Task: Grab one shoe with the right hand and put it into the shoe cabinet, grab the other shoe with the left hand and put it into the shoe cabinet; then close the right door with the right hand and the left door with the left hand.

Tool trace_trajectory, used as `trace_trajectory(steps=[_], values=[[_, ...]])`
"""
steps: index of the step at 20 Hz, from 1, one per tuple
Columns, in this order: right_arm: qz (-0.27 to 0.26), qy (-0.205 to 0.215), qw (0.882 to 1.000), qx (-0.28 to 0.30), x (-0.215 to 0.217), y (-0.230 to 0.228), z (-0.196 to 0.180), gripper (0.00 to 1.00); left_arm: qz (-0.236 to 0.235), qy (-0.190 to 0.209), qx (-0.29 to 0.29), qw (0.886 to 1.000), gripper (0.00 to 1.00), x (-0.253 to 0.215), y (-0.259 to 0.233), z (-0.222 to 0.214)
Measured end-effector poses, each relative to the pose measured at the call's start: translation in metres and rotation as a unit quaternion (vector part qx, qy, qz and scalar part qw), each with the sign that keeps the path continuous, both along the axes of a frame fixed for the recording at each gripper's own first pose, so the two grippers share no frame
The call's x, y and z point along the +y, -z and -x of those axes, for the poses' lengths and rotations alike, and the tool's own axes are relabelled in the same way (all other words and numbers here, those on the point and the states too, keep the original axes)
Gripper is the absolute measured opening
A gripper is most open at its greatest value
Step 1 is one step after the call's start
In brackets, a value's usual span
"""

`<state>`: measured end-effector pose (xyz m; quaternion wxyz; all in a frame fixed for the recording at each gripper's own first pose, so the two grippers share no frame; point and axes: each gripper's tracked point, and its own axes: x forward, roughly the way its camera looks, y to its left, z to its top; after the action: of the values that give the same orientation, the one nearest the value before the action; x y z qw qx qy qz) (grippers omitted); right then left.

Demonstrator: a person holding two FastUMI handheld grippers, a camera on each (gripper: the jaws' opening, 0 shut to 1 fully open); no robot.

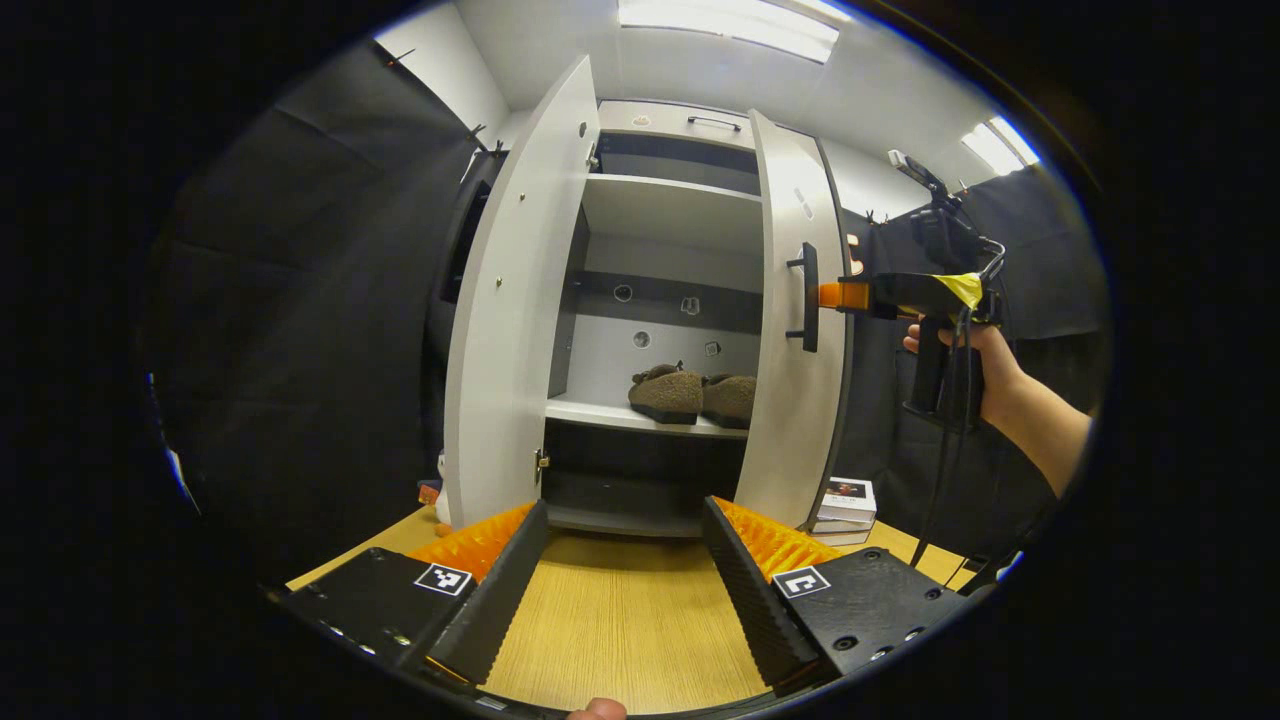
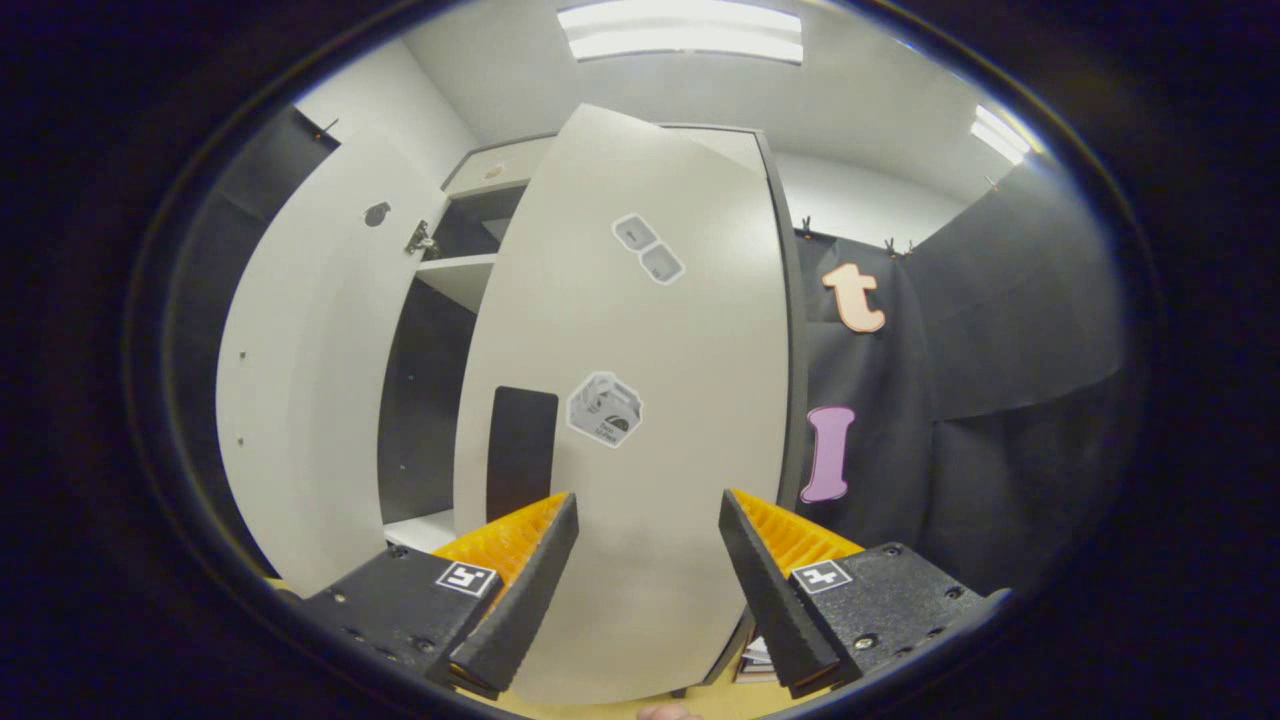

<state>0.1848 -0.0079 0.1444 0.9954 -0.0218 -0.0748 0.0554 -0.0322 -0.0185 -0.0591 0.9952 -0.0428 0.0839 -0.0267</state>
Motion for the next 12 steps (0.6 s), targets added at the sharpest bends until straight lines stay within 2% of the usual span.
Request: trace_trajectory(steps=[4, 6, 12], values=[[0.003, -0.007, 1.000, -0.010, -0.006, -0.006, 0.045, 0.99, 0.000, 0.008, 0.001, 1.000, 0.94, -0.005, 0.001, -0.001], [-0.001, -0.009, 1.000, -0.015, -0.005, 0.000, 0.067, 0.99, 0.000, 0.008, 0.002, 1.000, 0.94, -0.006, 0.001, -0.003], [-0.014, 0.002, 0.999, 0.029, 0.004, 0.070, 0.100, 0.98, 0.015, 0.023, 0.009, 1.000, 0.93, -0.019, 0.004, -0.004]])
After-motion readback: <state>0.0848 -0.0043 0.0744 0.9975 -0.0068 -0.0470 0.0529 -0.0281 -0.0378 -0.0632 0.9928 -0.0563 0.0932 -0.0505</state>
